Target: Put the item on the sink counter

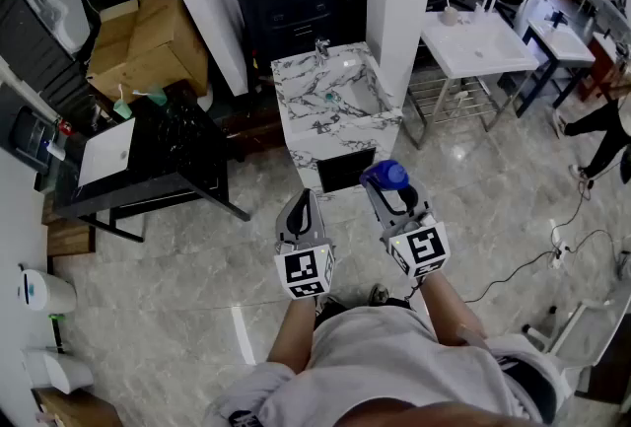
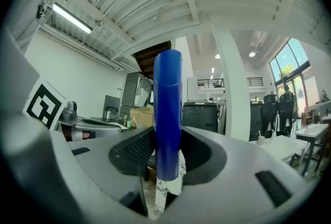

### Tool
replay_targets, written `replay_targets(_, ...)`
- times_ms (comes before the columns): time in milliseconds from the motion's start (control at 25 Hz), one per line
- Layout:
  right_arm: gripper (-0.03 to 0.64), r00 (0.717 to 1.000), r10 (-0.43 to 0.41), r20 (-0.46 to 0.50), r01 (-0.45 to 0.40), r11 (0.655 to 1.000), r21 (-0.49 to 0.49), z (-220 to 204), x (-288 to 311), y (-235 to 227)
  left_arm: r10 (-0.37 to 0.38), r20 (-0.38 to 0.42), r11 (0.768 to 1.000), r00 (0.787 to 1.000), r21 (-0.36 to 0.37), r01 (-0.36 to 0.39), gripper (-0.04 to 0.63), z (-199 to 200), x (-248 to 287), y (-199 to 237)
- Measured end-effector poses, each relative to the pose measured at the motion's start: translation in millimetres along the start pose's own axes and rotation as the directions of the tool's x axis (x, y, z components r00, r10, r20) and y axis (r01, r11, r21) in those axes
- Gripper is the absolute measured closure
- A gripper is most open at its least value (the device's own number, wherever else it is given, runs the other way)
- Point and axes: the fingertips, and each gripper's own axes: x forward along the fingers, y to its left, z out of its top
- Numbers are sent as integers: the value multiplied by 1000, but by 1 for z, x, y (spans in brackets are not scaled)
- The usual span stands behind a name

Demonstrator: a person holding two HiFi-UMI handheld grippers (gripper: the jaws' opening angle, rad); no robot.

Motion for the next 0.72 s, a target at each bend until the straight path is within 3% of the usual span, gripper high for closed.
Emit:
replay_targets(400,463,1000,-10,-6,10,1000,3,0,12,30,-50,2,999,999,6,50,584,1,-14,22)
replay_targets(720,463,999,-35,-26,36,999,33,-10,21,56,-75,-42,997,996,-5,75,584,-15,-35,48)
